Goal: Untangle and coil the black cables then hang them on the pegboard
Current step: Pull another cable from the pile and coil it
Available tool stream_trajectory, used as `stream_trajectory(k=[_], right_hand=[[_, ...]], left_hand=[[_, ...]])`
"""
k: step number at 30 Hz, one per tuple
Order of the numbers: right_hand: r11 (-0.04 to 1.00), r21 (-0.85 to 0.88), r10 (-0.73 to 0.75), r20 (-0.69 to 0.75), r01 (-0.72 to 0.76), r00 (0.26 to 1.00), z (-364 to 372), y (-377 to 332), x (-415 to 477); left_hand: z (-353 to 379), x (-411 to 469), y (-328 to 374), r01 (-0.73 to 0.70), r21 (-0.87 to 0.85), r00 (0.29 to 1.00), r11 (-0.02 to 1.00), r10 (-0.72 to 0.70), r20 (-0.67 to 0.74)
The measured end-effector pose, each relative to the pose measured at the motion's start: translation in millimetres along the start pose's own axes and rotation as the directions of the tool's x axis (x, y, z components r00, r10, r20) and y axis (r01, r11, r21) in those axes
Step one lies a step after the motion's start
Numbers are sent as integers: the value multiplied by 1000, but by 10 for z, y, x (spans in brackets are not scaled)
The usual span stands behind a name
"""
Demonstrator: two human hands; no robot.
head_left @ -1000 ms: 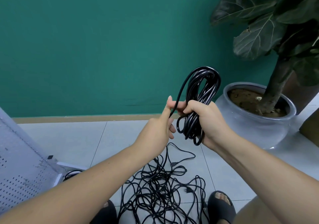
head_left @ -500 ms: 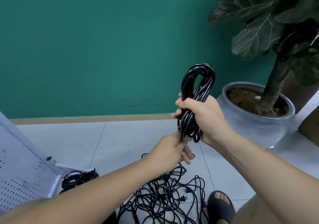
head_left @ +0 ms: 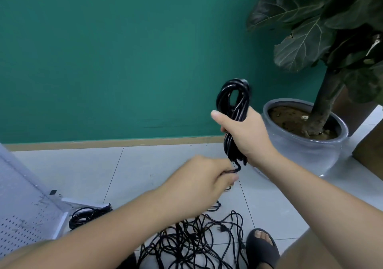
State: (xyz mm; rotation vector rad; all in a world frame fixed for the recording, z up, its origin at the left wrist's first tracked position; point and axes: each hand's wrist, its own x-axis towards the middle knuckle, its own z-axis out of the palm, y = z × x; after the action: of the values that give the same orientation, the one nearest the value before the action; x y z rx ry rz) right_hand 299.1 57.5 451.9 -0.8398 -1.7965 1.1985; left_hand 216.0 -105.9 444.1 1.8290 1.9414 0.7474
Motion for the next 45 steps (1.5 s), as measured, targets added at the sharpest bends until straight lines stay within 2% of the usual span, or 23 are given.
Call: stream_trajectory(k=[2,5,7,9,12,16,18,20,23,26,30,33,36,39,42,45], right_hand=[[996,-84,9,157,4,988,18,8,-41],[989,-139,6,376,50,927,68,25,-125],[987,-149,12,460,64,888,89,44,-183],[997,-76,24,524,19,851,82,52,-234],[982,80,91,587,-170,804,56,25,-306],[968,119,78,697,-222,712,6,-18,-349],[986,24,90,749,-163,657,-36,-80,-363],[988,-155,127,783,-8,609,-39,-143,-382],[922,-371,241,773,110,586,31,-143,-433],[879,-436,272,789,192,551,83,-184,-512],[887,-412,263,823,210,503,100,-260,-596],[898,-374,195,811,233,551,83,-330,-608],[899,-380,127,704,219,699,-14,-444,-532],[932,-356,142,530,68,836,-163,-445,-379],[895,-443,148,416,58,897,-240,-364,-254],[855,-516,131,316,54,940,-287,-226,-135]], left_hand=[[-166,8,-55,-32,-44,997,999,28,-74],[-337,1,-152,-82,-72,985,994,70,-155],[-447,-13,-192,-97,-80,979,992,81,-188],[-566,-28,-231,-104,-76,970,992,84,-227],[-761,-60,-272,-69,-65,937,996,42,-348],[-938,-107,-284,-63,-117,889,991,2,-458],[-970,-126,-263,-63,-146,896,987,-9,-444],[-967,-130,-247,-60,-145,916,988,-3,-400],[-905,-71,-288,-40,-98,946,994,6,-323],[-846,44,-418,-11,-153,967,988,-28,-255],[-769,194,-609,39,-331,992,943,-77,-104],[-641,248,-726,80,-475,996,876,-94,-6],[-456,314,-832,107,-470,987,876,-150,-54],[-257,379,-839,187,-339,972,922,-224,-74],[-4,392,-804,147,-153,985,977,-158,-65],[197,346,-675,152,11,988,988,-152,-27]])
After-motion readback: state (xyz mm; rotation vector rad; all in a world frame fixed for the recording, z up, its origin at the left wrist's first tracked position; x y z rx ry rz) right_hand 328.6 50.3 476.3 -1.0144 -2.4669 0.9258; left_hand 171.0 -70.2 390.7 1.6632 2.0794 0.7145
